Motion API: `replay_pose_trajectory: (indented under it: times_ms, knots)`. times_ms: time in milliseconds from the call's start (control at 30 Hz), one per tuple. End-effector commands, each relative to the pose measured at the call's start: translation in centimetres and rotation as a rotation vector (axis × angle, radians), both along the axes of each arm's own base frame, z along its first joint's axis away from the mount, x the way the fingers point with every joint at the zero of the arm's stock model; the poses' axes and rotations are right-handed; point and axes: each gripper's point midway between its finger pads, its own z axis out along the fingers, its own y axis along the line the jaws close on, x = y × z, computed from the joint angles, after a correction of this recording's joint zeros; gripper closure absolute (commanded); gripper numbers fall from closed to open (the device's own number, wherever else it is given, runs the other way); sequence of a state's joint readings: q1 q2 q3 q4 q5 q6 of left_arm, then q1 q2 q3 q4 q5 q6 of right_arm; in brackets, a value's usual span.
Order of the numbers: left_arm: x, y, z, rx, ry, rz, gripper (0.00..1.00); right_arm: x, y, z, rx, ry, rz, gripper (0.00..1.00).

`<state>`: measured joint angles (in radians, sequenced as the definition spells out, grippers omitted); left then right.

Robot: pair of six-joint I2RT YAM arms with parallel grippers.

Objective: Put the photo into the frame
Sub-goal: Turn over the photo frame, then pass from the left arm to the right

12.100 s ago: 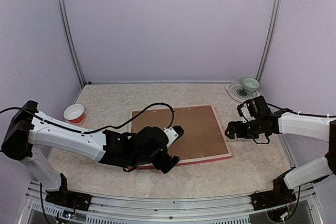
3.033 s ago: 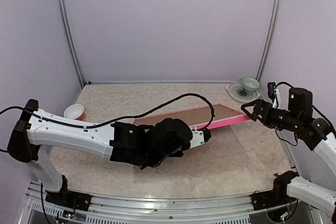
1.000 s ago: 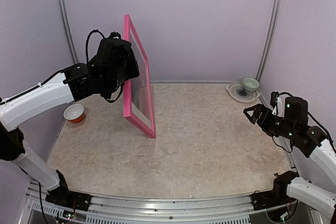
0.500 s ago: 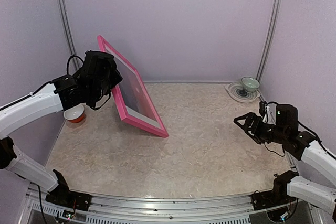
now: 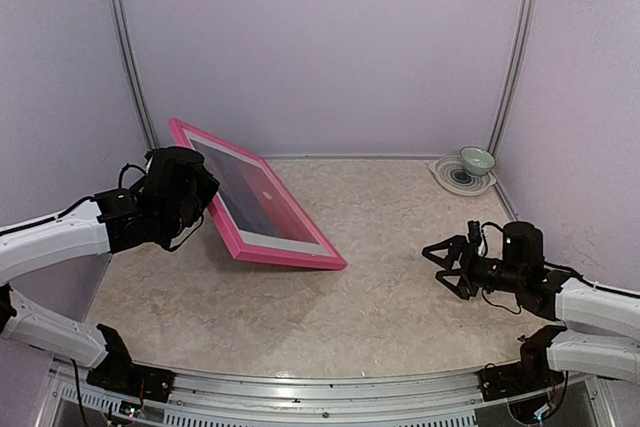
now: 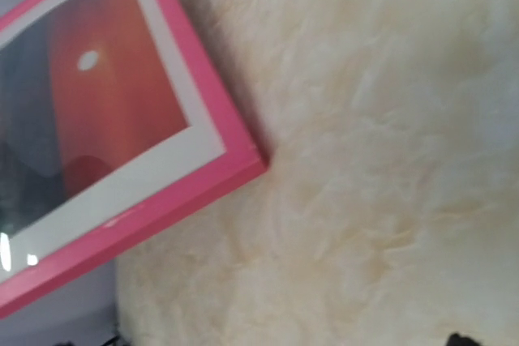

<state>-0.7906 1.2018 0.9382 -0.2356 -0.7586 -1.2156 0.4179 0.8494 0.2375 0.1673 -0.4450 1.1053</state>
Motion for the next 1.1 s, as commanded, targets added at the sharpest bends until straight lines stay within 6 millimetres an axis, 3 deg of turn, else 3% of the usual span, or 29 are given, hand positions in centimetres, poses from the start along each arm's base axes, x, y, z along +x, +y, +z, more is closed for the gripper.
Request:
replay_pose_trajectory:
  times_ms: [0, 300, 533, 1067]
  knots:
    - [-0.6, -0.1, -0.6, -0.035, -0.015, 0.001, 0.96, 0.4, 2.5, 2.1, 0.140, -0.026, 0.037, 0.01]
    - [-2.2, -1.3, -5.1, -0.088, 0.054, -0.035, 0.95, -0.5, 7.8, 0.9, 0.262, 0.082, 0.144, 0.01]
    - [-3.5, -3.0, -6.7, -0.112, 0.065, -0.071, 0.96, -1.3, 12.2, 0.3, 0.368, 0.144, 0.233, 0.01]
    - [-6.0, -4.1, -9.2, -0.131, 0.093, -0.087, 0.96, -2.0, 15.9, -1.2, 0.666, 0.254, 0.226, 0.08]
